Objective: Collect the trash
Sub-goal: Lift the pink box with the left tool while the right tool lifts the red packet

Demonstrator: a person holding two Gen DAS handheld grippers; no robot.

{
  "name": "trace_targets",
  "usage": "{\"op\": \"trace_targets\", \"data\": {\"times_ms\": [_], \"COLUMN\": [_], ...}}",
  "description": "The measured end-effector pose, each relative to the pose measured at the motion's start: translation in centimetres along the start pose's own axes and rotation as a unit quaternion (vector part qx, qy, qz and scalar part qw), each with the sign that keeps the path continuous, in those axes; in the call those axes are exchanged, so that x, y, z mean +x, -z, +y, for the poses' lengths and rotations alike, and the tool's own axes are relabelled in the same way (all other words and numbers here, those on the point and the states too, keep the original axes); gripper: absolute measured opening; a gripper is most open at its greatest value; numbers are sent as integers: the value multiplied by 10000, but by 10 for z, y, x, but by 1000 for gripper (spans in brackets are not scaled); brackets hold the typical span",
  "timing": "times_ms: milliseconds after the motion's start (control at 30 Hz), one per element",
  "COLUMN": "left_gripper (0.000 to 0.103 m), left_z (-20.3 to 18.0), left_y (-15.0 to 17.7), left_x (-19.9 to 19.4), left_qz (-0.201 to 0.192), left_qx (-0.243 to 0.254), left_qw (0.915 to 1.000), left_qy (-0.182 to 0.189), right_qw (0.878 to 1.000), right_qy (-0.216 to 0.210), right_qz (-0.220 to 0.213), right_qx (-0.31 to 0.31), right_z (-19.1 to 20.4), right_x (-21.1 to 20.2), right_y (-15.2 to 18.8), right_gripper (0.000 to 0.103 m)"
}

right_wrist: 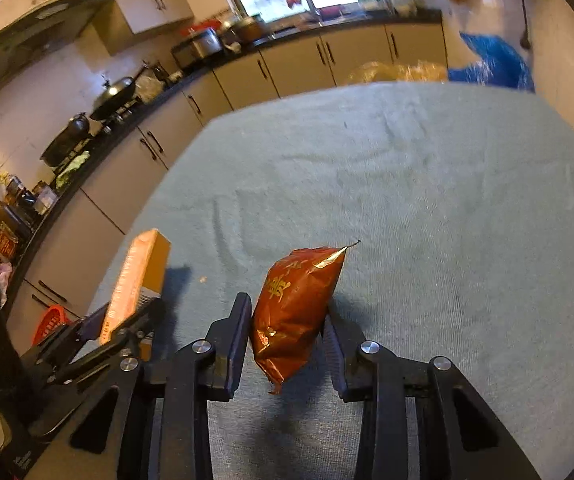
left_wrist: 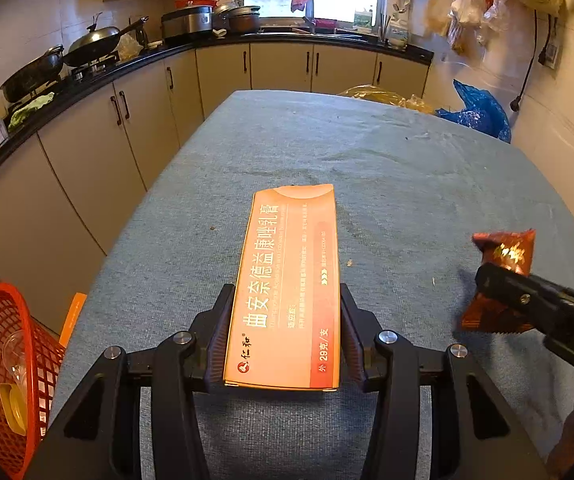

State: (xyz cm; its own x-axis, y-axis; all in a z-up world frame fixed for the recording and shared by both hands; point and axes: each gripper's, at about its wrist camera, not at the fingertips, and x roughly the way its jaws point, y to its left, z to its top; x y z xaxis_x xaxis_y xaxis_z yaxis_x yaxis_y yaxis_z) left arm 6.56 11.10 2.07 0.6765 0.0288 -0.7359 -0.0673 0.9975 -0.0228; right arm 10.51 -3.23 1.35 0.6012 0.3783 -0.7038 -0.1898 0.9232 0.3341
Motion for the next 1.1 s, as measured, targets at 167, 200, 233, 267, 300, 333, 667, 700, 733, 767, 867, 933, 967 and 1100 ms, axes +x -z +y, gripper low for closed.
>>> {"op": "trace_targets", "data": {"times_ms": [167, 200, 233, 267, 300, 333, 667, 700, 733, 767, 867, 933, 967, 1100], "left_gripper": [47, 47, 47, 47, 47, 47, 47, 47, 47, 47, 47, 47, 47, 47], "left_z": [-2, -2, -3, -4, -4, -4, -5, -5, -6, -6, -6, -6, -6, -7], "left_y": [1, 1, 1, 1, 1, 1, 0, 0, 0, 0, 0, 0, -1, 2], "left_x": [-2, -3, -3, -2, -2, -2, -3, -3, -3, -4, -5, -9, -12, -29], "left_qz": [-44, -51, -53, -53, -51, -47, -79, -88, -101, -109, -111, -191, -227, -365], "left_qx": [8, 14, 23, 37, 46, 50, 35, 39, 45, 52, 38, 43, 63, 131], "left_qw": [10000, 10000, 10000, 10000, 10000, 10000, 9999, 9999, 9999, 9998, 9998, 9995, 9992, 9983], "left_qy": [-20, -26, -33, -38, -40, -36, -94, -106, -124, -144, -166, -261, -308, -430], "right_qw": [9997, 9997, 9997, 9997, 9997, 9997, 9996, 9996, 9995, 9995, 9995, 9994, 9993, 9989], "right_qy": [11, 25, 16, -23, -46, -47, -23, -21, -23, -19, -3, 9, 11, -38], "right_qz": [-179, -197, -200, -188, -183, -184, -231, -242, -252, -269, -301, -340, -352, -466], "right_qx": [-144, -159, -158, -158, -163, -175, -188, -175, -167, -161, -122, -113, -96, -84], "right_z": [5, 6, 6, 7, 6, 7, 6, 6, 5, 5, 5, 7, 6, 11], "right_x": [-8, -9, -9, -9, -11, -11, -14, -15, -16, -16, -19, -22, -24, -43], "right_y": [2, 1, 1, 1, 2, 2, 2, 2, 2, 2, 2, 3, 2, 5], "right_gripper": [37, 37, 37, 37, 37, 37, 37, 37, 37, 37, 37, 37, 37, 37]}}
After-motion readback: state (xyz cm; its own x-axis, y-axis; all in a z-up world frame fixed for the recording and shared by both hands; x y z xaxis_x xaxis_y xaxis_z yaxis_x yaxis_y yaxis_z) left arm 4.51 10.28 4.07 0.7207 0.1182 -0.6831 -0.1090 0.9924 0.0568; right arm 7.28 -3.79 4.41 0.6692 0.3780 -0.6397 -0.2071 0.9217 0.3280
